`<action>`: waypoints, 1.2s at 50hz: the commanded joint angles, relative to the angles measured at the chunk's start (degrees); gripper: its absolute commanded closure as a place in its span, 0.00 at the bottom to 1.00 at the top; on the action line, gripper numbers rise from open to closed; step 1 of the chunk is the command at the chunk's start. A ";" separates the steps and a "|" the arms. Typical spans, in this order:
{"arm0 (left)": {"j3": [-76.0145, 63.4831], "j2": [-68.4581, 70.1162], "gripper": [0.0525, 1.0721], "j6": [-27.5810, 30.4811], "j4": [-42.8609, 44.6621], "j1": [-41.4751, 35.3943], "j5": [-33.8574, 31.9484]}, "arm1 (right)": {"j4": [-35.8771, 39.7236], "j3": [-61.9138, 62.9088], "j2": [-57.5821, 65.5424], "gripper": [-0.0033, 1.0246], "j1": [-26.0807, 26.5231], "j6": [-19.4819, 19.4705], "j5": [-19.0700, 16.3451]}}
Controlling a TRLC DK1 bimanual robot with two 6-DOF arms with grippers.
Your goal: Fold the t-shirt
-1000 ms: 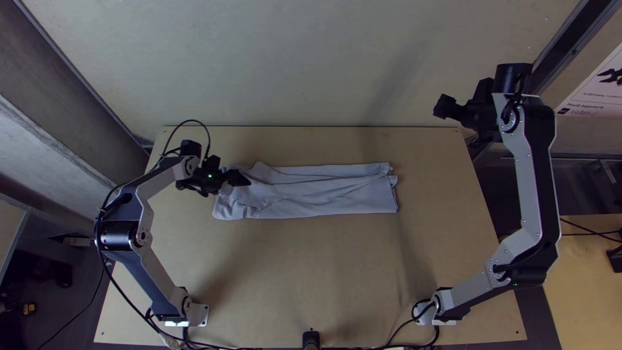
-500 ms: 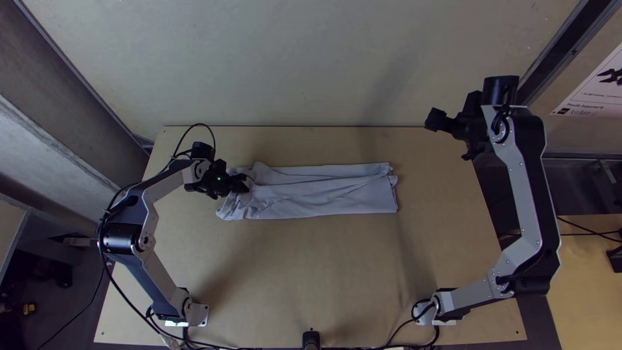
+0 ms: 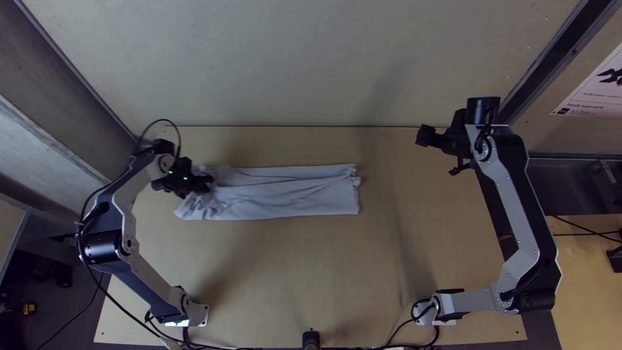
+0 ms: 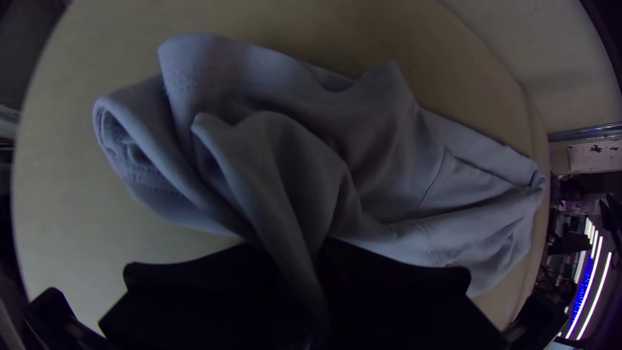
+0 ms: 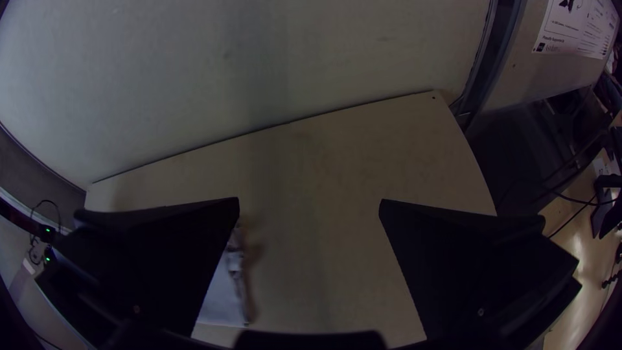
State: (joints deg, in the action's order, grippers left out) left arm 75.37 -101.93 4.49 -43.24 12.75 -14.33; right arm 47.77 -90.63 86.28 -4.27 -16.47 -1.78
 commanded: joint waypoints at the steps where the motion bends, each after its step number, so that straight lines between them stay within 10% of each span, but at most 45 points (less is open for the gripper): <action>1: 4.17 1.91 0.97 7.90 -1.84 5.53 2.02 | -1.71 2.91 -2.43 0.04 -1.00 -0.76 1.25; 15: 14.01 -0.37 0.97 19.50 -5.89 14.93 8.35 | -3.12 6.69 -3.05 0.04 -1.62 -0.49 3.28; 30: 20.16 5.69 0.97 22.05 -11.16 7.29 19.60 | -4.70 9.33 -4.45 0.04 -1.88 0.12 4.07; 60: 29.83 0.86 0.97 4.21 -28.74 -23.65 37.00 | -4.70 13.99 -9.29 0.04 2.43 3.37 4.07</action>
State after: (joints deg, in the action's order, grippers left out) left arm 101.65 -98.19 13.28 -69.45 -8.01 21.80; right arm 43.07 -79.00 79.02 -2.42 -14.26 1.96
